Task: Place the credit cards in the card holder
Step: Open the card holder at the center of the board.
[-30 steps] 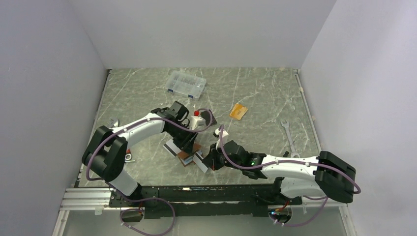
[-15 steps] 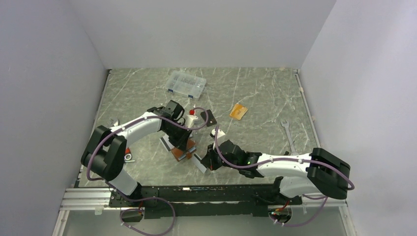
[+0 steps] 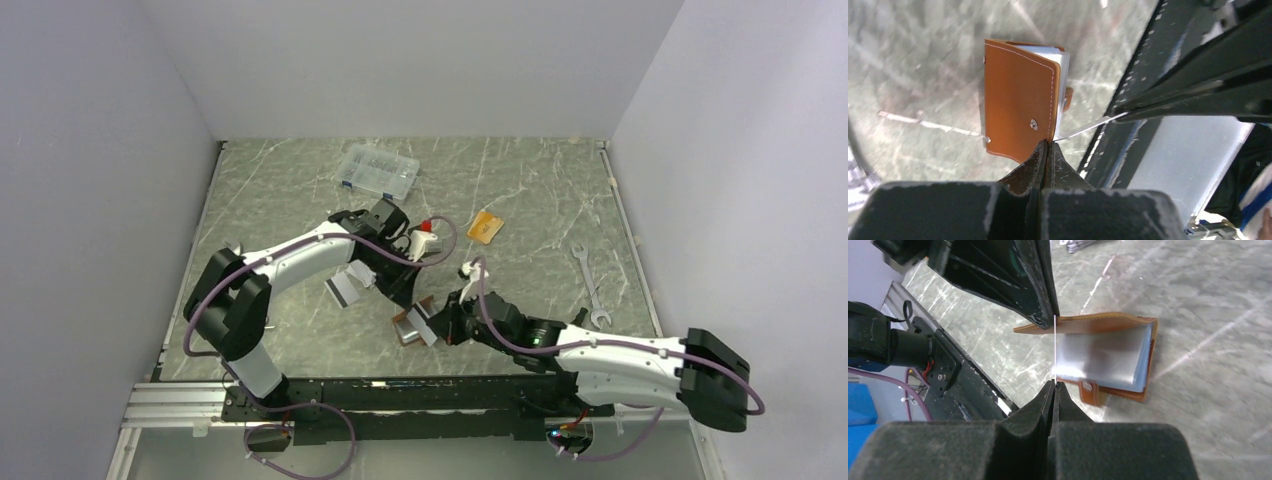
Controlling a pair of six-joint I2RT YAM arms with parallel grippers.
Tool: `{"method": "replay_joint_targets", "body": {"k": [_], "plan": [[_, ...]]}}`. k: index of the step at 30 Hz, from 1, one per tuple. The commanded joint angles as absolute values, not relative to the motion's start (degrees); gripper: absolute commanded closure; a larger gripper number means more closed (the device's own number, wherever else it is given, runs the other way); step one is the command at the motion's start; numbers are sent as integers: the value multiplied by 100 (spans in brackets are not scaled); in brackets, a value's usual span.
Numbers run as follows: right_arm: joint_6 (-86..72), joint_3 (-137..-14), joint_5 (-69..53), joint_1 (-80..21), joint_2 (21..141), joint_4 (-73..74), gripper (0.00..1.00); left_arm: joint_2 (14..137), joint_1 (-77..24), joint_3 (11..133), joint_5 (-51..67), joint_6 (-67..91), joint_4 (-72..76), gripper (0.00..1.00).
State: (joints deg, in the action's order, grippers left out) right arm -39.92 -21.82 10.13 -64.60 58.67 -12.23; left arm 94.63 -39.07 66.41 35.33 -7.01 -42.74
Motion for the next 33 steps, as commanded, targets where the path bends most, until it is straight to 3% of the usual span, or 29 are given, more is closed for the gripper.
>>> {"method": "replay_joint_targets", "body": {"k": [1, 6, 10, 33], "plan": [[-4215, -1975, 1644, -6486, 4951, -570, 100, 9679, -4093, 7105, 4677, -131, -4163, 100], [-4415, -1843, 2012, -6484, 3458, 526, 100, 10064, -4053, 7088, 5118, 363, -3854, 100], [-4532, -1793, 2126, -6485, 2948, 930, 100, 10513, -3738, 7126, 5168, 445, -3810, 100], [-4745, -1702, 1353, -6487, 3259, 1214, 100, 10366, -3426, 6966, 4517, -219, -3765, 100]]}}
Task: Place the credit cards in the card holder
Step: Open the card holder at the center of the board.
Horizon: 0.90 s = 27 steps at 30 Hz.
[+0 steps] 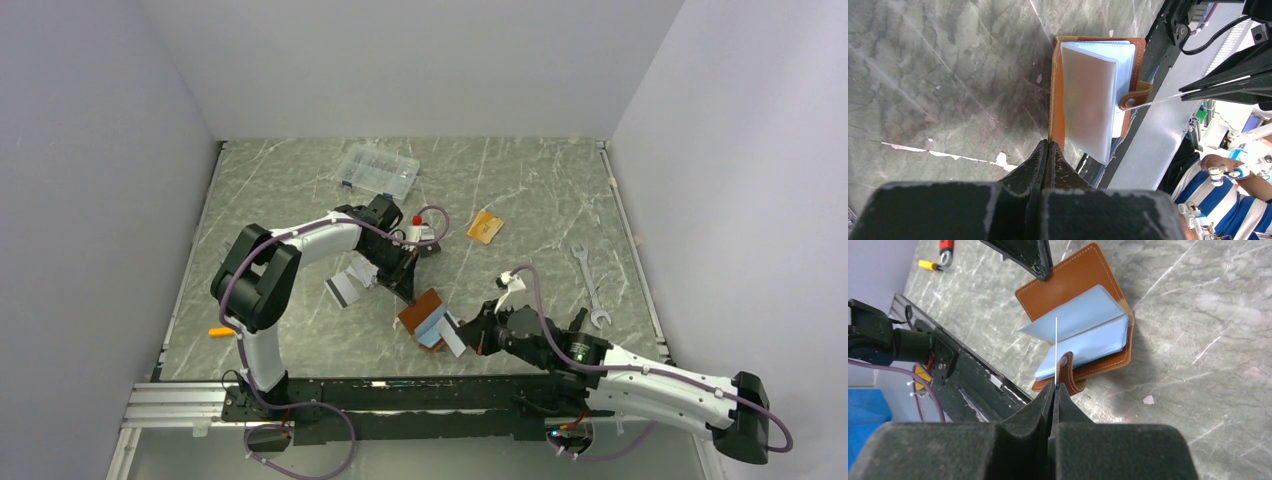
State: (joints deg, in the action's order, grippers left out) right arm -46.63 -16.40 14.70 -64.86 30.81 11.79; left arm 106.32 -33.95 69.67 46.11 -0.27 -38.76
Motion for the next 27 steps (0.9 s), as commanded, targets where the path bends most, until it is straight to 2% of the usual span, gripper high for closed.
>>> {"method": "replay_joint_targets", "body": {"k": [1, 9, 22, 24, 27], "plan": [[-4753, -1704, 1334, -6486, 3358, 1193, 100, 10352, -3425, 6927, 4530, -197, -3738, 100], [-4676, -2019, 1114, -6486, 4693, 829, 100, 10218, -3513, 6828, 4518, -242, -3629, 100], [-4161, -2335, 1141, -6487, 5507, -403, 100, 10457, -3531, 6560, 4335, -579, -3487, 99], [-4208, -2309, 1109, -6485, 5720, -451, 100, 10454, -3522, 6559, 4307, -588, -3505, 93], [-4280, -2249, 1090, -6479, 5841, -483, 100, 10417, -3480, 6560, 4290, -594, -3547, 70]]}}
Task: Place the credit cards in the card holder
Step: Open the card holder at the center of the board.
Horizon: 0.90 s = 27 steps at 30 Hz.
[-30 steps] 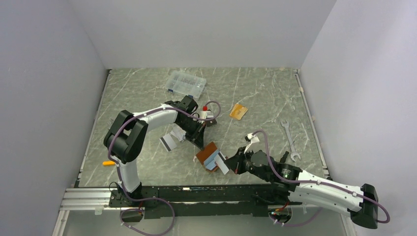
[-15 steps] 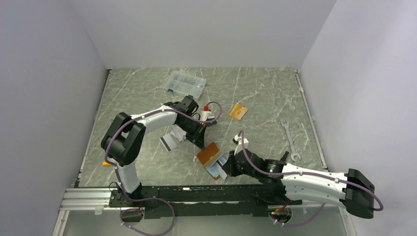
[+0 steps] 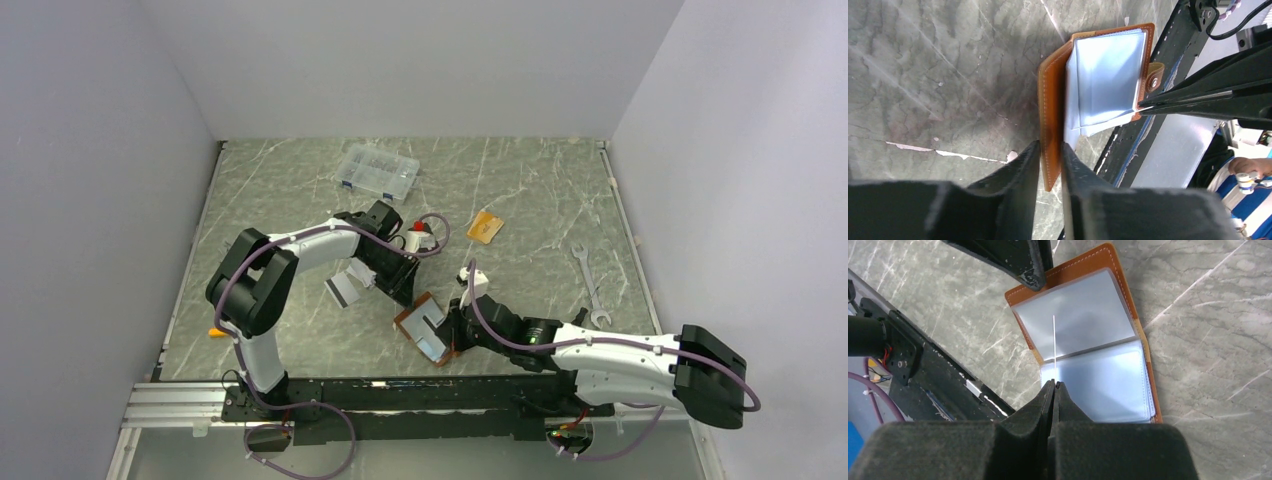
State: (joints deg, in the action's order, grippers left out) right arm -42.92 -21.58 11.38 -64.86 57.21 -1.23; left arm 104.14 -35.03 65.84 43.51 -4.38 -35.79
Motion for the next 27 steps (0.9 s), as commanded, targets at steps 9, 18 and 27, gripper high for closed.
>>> {"method": "replay_joint_targets", "body": {"k": [9, 18, 27], "plan": [[-4392, -2080, 1151, -6484, 5752, -483, 100, 10563, -3368, 6523, 5156, -497, -3536, 60], [-4562, -1710, 1260, -6487, 5234, -458, 100, 10922, -3581, 6536, 5308, -415, -3442, 60], [-4641, -1411, 1150, -6488, 4888, -338, 100, 11338, -3441, 6643, 5418, -128, -3266, 74]]}}
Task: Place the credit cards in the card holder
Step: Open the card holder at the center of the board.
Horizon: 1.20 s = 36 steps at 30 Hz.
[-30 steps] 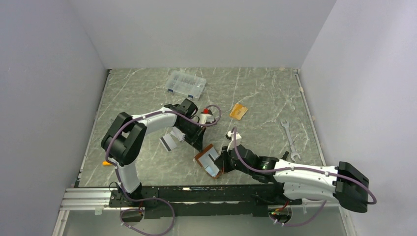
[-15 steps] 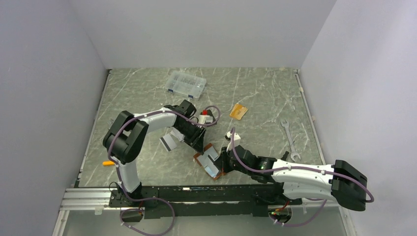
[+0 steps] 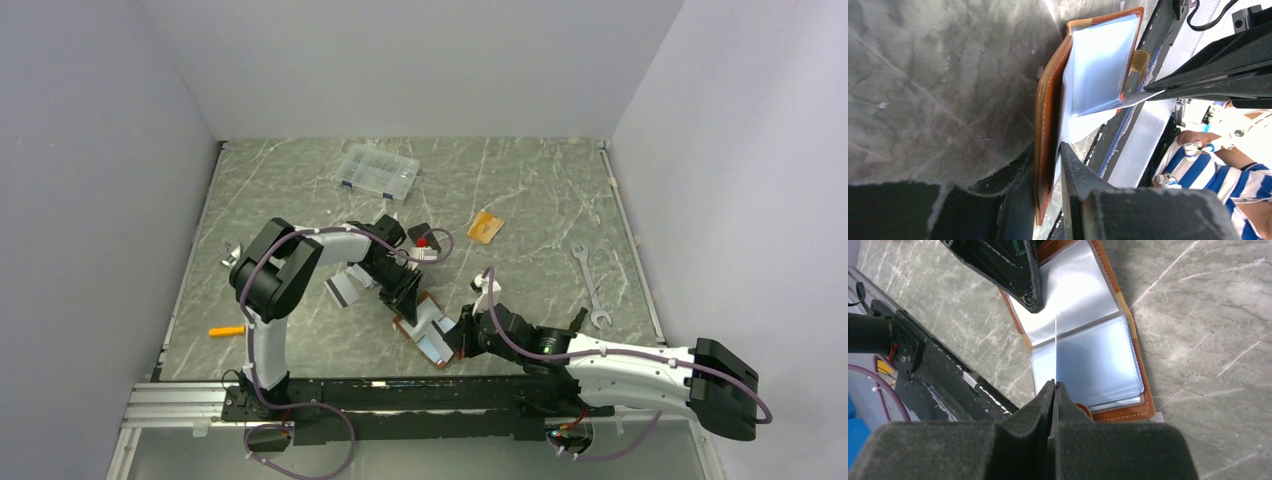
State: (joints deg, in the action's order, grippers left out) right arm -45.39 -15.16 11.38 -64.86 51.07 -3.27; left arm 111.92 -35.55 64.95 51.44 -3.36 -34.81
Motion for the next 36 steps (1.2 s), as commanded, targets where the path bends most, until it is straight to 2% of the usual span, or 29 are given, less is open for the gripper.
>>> {"method": "replay_joint_targets", "body": {"k": [1, 11, 18, 20, 22, 26, 32, 36], "plan": [[-4674, -1374, 1158, -6487, 4804, -282, 100, 11337, -3381, 6581, 5451, -53, -3155, 74], [-4969, -1036, 1310, -6468, 4057, 419, 100, 11488, -3059, 6483, 6231, 674, -2366, 66], [-4971, -1055, 1275, -6353, 4236, 480, 100, 11742, -3063, 6499, 5978, 639, -2470, 64], [-5014, -1091, 1297, -6337, 4271, 550, 100, 11730, -3047, 6419, 5650, 685, -2506, 68], [-5086, -1107, 1309, -6336, 4173, 640, 100, 11621, -3030, 6268, 5393, 827, -2382, 77], [-5272, -1051, 1361, -6335, 3580, 1028, 100, 11421, -3036, 6125, 5072, 836, -2306, 88], [-5536, -784, 1377, -6337, 2795, 1264, 100, 11312, -3105, 6133, 5065, 704, -2363, 90], [-5541, -765, 1307, -6337, 2763, 1261, 100, 11246, -3146, 6122, 5110, 701, -2344, 89]]}}
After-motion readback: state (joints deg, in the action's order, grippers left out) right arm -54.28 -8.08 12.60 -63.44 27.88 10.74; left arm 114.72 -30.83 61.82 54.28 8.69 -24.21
